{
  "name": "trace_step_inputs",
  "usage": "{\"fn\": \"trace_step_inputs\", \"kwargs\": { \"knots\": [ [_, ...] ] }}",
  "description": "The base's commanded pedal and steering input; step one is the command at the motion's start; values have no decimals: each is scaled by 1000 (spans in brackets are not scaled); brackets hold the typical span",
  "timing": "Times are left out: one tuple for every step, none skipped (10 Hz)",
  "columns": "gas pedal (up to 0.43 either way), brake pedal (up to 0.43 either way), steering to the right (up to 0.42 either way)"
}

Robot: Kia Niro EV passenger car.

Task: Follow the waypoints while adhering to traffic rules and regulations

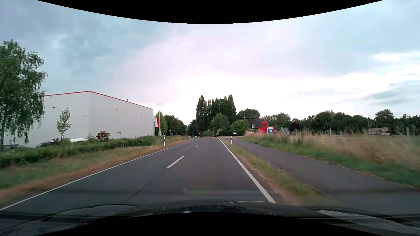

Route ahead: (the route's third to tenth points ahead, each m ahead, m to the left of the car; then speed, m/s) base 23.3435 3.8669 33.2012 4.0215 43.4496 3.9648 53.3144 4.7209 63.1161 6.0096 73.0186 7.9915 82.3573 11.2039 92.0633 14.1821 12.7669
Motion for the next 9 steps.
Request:
{"fn": "trace_step_inputs", "kwargs": {
  "knots": [
    [0, 0, -3],
    [0, 0, -3],
    [0, 0, -4],
    [0, 0, -3],
    [0, 0, -3],
    [0, 0, -3],
    [0, 0, -4],
    [0, 0, -4],
    [8, 0, -4]
  ]
}}
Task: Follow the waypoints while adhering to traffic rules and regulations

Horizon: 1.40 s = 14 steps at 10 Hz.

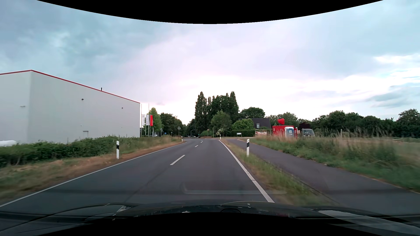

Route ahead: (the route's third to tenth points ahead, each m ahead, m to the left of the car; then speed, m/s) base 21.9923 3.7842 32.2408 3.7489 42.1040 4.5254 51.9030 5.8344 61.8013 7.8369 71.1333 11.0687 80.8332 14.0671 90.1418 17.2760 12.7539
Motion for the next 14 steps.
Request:
{"fn": "trace_step_inputs", "kwargs": {
  "knots": [
    [197, 0, -4],
    [228, 0, -4],
    [228, 0, -4],
    [228, 0, -5],
    [228, 0, -5],
    [228, 0, -6],
    [228, 0, -6],
    [220, 0, -6],
    [177, 0, -6],
    [138, 0, -7],
    [138, 0, -7],
    [138, 0, -9],
    [138, 0, -13],
    [138, 0, -13]
  ]
}}
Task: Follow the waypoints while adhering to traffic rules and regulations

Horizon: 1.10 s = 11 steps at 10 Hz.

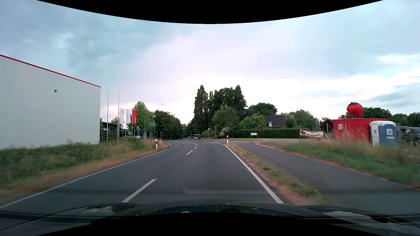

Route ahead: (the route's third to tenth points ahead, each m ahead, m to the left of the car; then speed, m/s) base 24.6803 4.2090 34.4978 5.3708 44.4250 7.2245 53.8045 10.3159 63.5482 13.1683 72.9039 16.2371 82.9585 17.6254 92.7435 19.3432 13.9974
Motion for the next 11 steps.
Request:
{"fn": "trace_step_inputs", "kwargs": {
  "knots": [
    [87, 0, -13],
    [0, 0, -13],
    [0, 0, -15],
    [0, 0, -18],
    [0, 0, -19],
    [0, 0, -19],
    [39, 0, -19],
    [47, 0, -20],
    [47, 0, -20],
    [47, 0, -21],
    [47, 0, -25]
  ]
}}
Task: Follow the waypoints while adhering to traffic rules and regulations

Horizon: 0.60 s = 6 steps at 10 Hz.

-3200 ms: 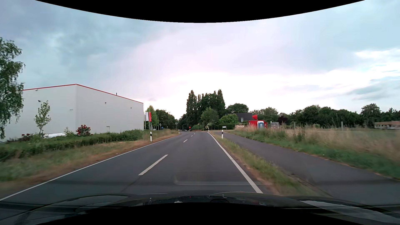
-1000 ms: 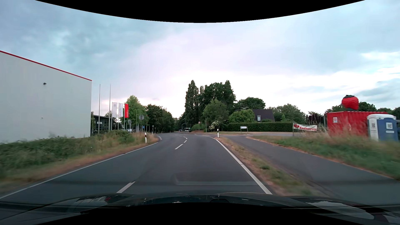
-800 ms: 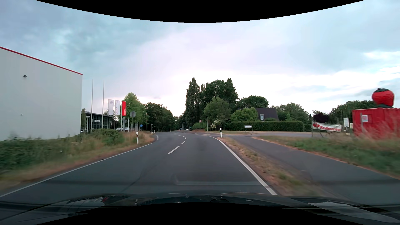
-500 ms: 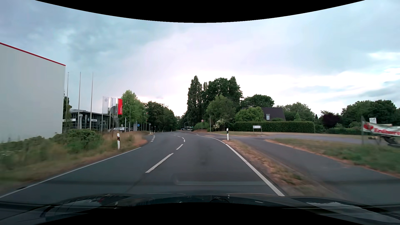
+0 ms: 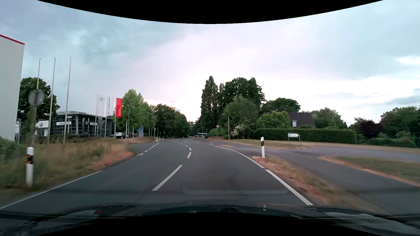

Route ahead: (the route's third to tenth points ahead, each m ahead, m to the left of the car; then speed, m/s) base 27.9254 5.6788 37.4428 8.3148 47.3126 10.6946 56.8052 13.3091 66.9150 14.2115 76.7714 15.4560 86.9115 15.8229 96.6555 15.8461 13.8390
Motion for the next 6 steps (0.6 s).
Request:
{"fn": "trace_step_inputs", "kwargs": {
  "knots": [
    [47, 0, -34],
    [47, 0, -39],
    [47, 0, -38],
    [59, 0, -37],
    [59, 0, -37],
    [59, 0, -39]
  ]
}}
